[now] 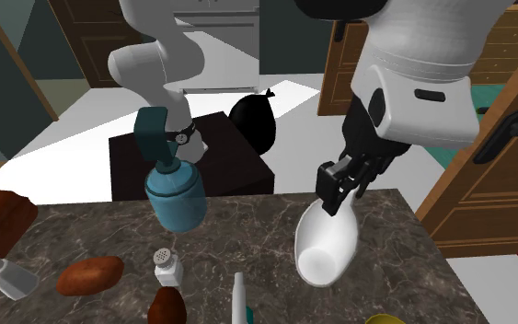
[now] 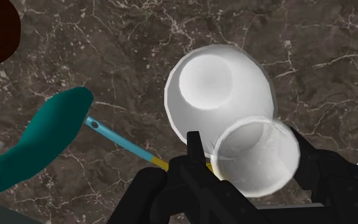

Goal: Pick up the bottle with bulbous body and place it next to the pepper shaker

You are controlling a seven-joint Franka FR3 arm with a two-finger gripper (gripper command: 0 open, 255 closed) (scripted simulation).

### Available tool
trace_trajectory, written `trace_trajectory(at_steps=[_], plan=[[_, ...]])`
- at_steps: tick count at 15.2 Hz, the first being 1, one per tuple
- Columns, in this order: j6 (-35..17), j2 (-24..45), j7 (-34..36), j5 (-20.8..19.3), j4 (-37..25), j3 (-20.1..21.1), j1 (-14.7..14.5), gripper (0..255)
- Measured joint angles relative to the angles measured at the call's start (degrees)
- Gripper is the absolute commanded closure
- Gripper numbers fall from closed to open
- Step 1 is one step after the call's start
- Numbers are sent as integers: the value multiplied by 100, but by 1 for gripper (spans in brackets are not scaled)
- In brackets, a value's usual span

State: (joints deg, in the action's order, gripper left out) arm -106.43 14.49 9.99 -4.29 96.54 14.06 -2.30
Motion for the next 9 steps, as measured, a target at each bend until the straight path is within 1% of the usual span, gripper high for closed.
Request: trace_trajectory(at_steps=[9], plan=[[673, -85, -24, 30, -592, 15, -12, 255]])
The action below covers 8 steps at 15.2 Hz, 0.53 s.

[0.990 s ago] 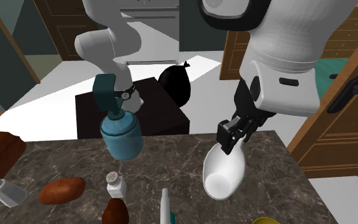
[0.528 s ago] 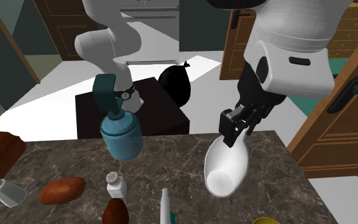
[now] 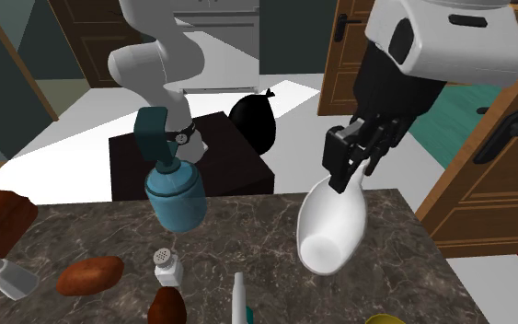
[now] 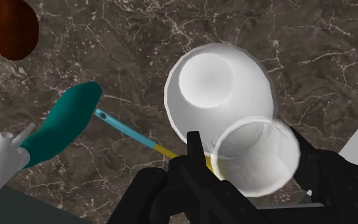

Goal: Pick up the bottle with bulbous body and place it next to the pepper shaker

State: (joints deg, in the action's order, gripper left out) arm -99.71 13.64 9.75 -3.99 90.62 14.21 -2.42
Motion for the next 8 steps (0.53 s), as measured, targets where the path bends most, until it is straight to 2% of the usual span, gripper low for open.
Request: trace_trajectory(at_steps=[8], plan=[[619, 6, -1, 4, -625, 15, -28, 255]])
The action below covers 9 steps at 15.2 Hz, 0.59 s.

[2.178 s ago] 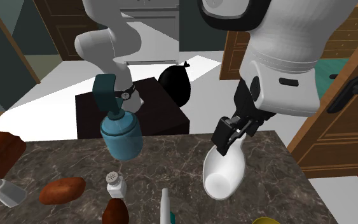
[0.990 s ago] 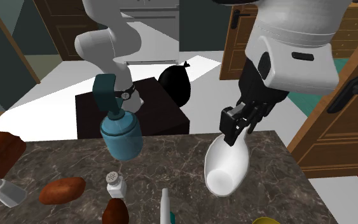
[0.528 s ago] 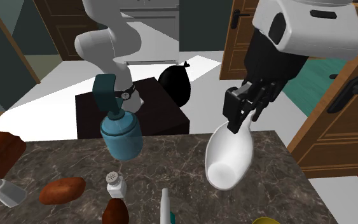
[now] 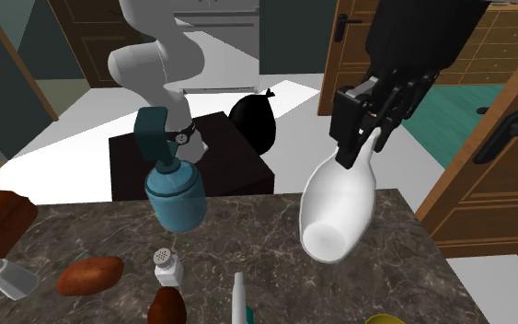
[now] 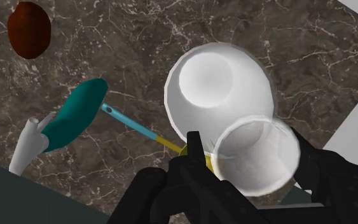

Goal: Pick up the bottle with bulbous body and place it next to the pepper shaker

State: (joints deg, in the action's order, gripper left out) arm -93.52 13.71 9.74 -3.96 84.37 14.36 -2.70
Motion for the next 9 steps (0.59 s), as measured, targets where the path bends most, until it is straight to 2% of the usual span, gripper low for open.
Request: trace_trajectory(at_steps=[9], plan=[[760, 162, -7, -39, -917, 8, -48, 255]])
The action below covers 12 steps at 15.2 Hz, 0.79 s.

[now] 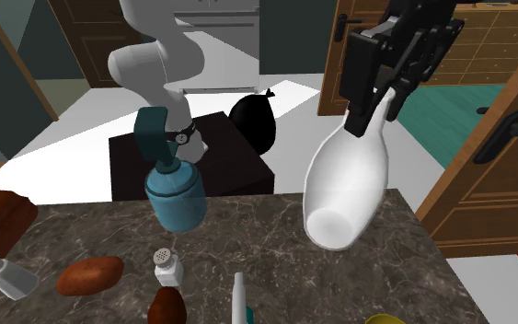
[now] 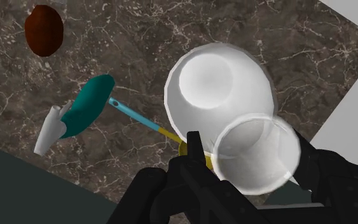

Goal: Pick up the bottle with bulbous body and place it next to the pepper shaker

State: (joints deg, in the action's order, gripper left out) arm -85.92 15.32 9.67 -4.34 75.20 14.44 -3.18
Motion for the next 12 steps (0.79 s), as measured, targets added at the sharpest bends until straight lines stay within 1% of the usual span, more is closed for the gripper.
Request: trace_trajectory(at_steps=[3, 5, 9, 12], plan=[[284, 100, 7, -24, -382, 5, -31, 255], [275, -198, -94, 47, -81, -20, 70, 255], [182, -964, -513, 215, 744, -176, 379, 255], [203, -1430, -825, 295, 1171, -314, 558, 255]])
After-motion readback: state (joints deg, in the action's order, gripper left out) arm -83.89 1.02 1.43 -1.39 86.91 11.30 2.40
